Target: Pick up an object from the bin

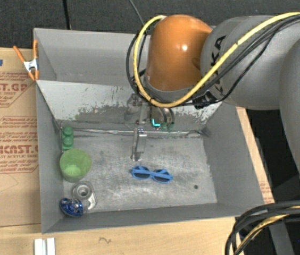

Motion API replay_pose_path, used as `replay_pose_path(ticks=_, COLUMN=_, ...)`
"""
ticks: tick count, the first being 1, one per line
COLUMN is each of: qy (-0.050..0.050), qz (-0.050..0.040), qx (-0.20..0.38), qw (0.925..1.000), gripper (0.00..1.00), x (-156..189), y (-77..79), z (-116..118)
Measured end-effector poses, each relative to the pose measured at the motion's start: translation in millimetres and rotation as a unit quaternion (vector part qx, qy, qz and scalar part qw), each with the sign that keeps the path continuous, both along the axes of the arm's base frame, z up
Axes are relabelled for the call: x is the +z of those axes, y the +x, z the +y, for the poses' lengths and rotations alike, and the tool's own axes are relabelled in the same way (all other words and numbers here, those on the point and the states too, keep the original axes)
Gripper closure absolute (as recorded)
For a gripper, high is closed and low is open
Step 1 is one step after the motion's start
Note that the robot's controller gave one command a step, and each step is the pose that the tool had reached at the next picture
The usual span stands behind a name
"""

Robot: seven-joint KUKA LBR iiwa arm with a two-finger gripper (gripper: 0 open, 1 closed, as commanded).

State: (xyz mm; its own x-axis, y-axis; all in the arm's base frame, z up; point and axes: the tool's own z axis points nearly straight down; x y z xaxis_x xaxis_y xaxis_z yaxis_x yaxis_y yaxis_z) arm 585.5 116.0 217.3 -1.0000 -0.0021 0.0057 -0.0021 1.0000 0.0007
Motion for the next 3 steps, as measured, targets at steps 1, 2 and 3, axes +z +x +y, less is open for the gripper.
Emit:
replay_pose_path(ticks=1, qy=0.0, qz=0.001, qx=0.028, qw=0.9996, gripper=0.0, x=-98, y=-19.4, z=-67)
replay_pose_path(ticks=2, qy=0.0, qz=-0.0065, qx=-0.029, qw=0.9996, gripper=0.0, x=-147, y=-70.0, z=-101)
replay_pose_path(ticks=3, qy=0.001, qz=-0.0077, qx=-0.028, qw=0.9996, gripper=1.0, x=-145, y=-68.2, z=-100)
